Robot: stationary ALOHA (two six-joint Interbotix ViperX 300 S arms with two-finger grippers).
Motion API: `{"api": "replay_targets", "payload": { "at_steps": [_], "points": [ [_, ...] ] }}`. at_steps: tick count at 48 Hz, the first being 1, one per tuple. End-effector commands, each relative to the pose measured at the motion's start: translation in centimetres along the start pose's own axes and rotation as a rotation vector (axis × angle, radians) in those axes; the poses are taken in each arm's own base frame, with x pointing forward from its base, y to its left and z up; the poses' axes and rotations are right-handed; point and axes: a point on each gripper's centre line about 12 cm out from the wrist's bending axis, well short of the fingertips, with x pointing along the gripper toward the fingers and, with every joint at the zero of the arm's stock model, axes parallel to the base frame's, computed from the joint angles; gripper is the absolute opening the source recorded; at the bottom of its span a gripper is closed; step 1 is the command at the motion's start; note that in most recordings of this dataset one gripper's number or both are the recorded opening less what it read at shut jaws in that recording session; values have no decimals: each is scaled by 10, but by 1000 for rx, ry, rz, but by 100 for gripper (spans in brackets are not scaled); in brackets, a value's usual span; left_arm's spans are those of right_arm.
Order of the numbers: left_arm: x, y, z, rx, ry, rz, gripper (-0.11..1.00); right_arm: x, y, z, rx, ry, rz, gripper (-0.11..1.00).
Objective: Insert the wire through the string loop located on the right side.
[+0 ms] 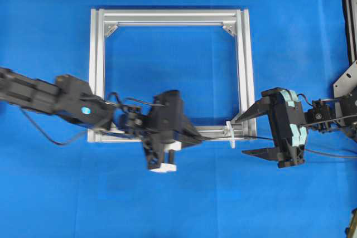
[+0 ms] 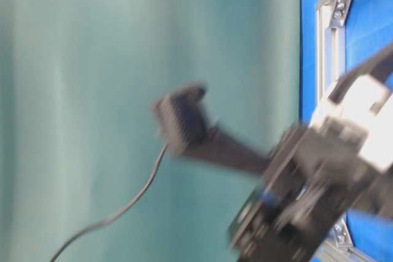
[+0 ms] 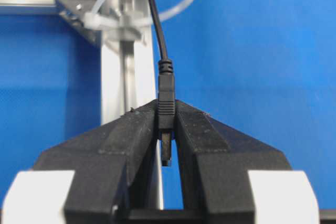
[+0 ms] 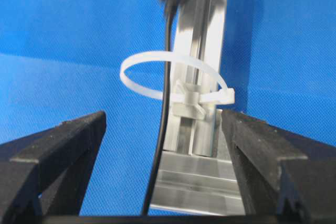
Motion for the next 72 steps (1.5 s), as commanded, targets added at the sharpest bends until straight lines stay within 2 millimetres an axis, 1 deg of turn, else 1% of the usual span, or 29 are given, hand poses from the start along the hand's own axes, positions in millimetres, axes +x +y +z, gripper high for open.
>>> {"api": "replay_targets", "payload": {
  "at_steps": [1, 6, 15, 28, 37, 41, 44, 56, 72],
  "points": [
    [-29, -2, 17, 3, -50, -8, 8, -1, 2, 8, 3, -28, 7, 75],
    [-58, 0, 6, 3, -33, -6, 8, -1, 2, 8, 1, -28, 6, 75],
    [-103, 5, -21, -8, 2, -2, 8, -1, 2, 10, 3, -30, 7, 75],
    [-150, 2, -56, -4, 42, -25, 8, -2, 4, 16, 6, -33, 14, 75],
    [-174, -1, -67, 6, 26, -48, 8, -3, 5, 17, 6, -39, 17, 75],
    [-181, -3, -70, 10, 12, -58, 8, -3, 5, 17, 9, -39, 16, 75],
    [-183, -2, -72, 10, 12, -58, 8, -3, 5, 18, 10, -42, 17, 75],
    [-179, -5, -75, 18, 60, -62, 8, -3, 5, 20, 11, -48, 18, 75],
    [-179, -4, -78, 7, 85, -57, 8, -2, 6, 20, 11, -44, 19, 75]
  ]
}}
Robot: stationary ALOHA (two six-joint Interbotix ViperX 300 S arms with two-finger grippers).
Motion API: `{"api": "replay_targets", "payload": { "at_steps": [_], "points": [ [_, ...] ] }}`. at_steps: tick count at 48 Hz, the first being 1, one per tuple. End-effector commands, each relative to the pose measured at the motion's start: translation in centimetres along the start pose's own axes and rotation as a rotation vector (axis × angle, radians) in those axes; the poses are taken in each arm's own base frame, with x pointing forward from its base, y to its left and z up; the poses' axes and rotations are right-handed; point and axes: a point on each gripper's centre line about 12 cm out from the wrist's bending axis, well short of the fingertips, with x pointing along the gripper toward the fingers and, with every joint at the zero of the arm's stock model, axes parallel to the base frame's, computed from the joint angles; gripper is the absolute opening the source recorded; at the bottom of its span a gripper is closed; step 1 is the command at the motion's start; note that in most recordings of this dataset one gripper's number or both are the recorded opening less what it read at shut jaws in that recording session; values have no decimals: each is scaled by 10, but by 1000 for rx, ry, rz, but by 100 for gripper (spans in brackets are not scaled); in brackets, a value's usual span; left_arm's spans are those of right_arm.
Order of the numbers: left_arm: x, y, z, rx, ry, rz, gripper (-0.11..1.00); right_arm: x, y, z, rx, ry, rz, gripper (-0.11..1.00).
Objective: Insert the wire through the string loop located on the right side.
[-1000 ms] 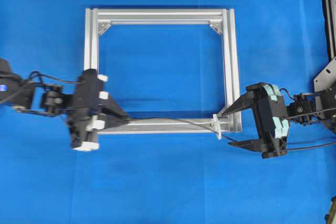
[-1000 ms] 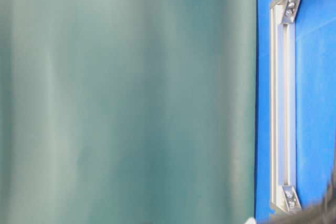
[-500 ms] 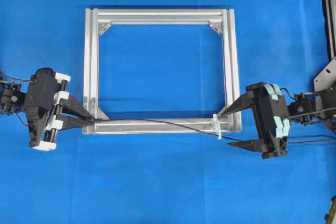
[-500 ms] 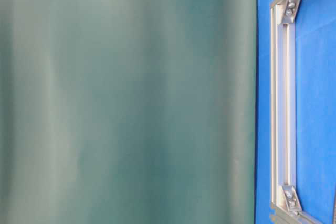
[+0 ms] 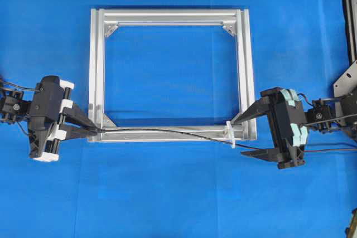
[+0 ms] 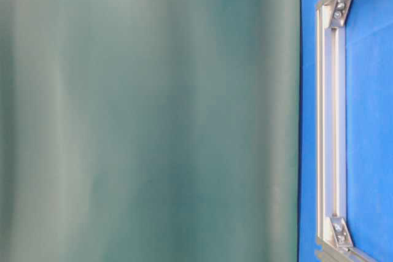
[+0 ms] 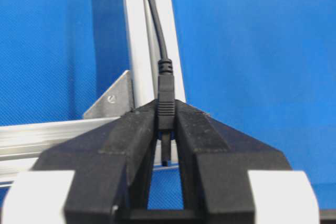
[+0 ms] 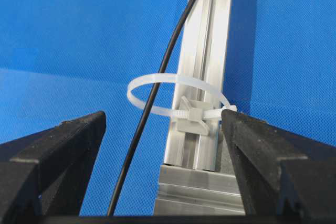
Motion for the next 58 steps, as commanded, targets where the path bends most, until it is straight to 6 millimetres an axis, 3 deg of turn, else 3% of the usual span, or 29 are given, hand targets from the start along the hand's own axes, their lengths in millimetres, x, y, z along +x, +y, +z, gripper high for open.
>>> {"api": "replay_targets", "payload": {
  "at_steps": [1, 4, 6, 14, 18, 39, 58],
  "points": [
    [0, -2, 7, -6, -22, -7, 8, 0, 2, 9, 4, -30, 7, 75],
    [1, -1, 6, -17, -18, -3, 11, 0, 2, 9, 4, -30, 7, 75],
    [0, 0, 6, -26, -17, 0, 19, 0, 3, 10, 3, -31, 8, 75],
    [0, 1, 4, -38, 5, 4, 69, 0, 2, 10, 5, -31, 6, 75],
    [1, 2, 2, -39, 23, 9, 86, 0, 2, 9, 5, -30, 6, 75],
    [-2, 1, 11, -41, -8, 6, 83, -4, 7, 21, 11, -33, 21, 75],
    [-14, -4, 37, -36, -65, -10, 83, -33, 7, 54, 30, -69, 38, 74]
  ]
}}
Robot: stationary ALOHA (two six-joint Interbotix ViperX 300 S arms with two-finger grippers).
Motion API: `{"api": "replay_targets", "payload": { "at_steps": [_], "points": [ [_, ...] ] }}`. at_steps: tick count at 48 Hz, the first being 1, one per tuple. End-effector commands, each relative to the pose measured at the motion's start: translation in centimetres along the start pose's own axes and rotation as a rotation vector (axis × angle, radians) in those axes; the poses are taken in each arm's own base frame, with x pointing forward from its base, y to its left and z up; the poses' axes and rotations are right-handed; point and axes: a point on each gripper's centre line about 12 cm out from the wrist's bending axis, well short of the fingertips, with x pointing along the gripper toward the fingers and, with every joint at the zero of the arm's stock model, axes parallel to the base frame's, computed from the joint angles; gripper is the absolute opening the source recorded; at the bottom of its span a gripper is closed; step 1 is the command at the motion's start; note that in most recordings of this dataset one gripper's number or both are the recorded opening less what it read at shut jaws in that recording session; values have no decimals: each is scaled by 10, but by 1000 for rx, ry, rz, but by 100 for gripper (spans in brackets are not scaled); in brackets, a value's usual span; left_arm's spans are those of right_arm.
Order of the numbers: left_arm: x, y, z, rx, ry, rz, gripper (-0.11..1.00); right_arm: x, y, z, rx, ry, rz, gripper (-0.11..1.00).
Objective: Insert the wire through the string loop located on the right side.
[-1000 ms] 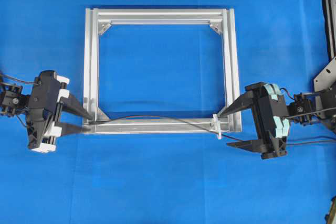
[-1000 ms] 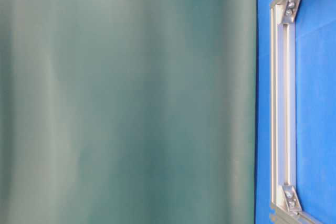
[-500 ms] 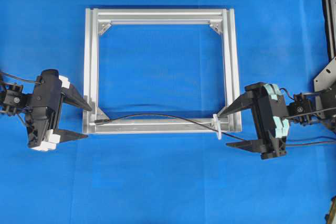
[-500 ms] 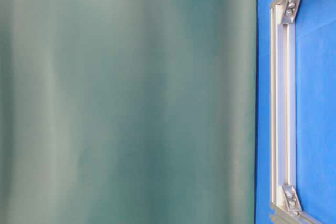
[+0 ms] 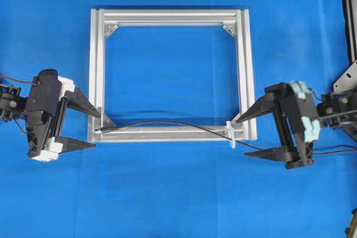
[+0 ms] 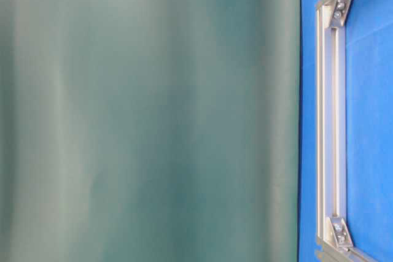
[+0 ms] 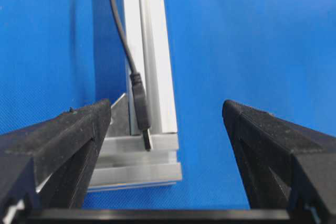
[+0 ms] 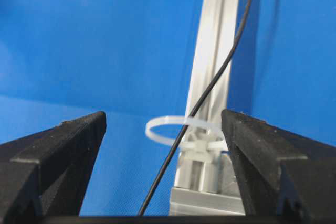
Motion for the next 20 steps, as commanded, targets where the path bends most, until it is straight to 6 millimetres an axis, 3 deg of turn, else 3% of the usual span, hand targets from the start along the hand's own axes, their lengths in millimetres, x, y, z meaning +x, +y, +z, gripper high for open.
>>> {"api": "replay_targets", "payload": {
  "at_steps": [1, 20],
  "points": [
    [-2, -2, 13, 3, -36, -7, 83, -7, 0, 15, 7, -43, 1, 74],
    [-6, -2, 17, 4, -47, -7, 82, -14, -5, 21, -14, -60, -10, 74]
  ]
}}
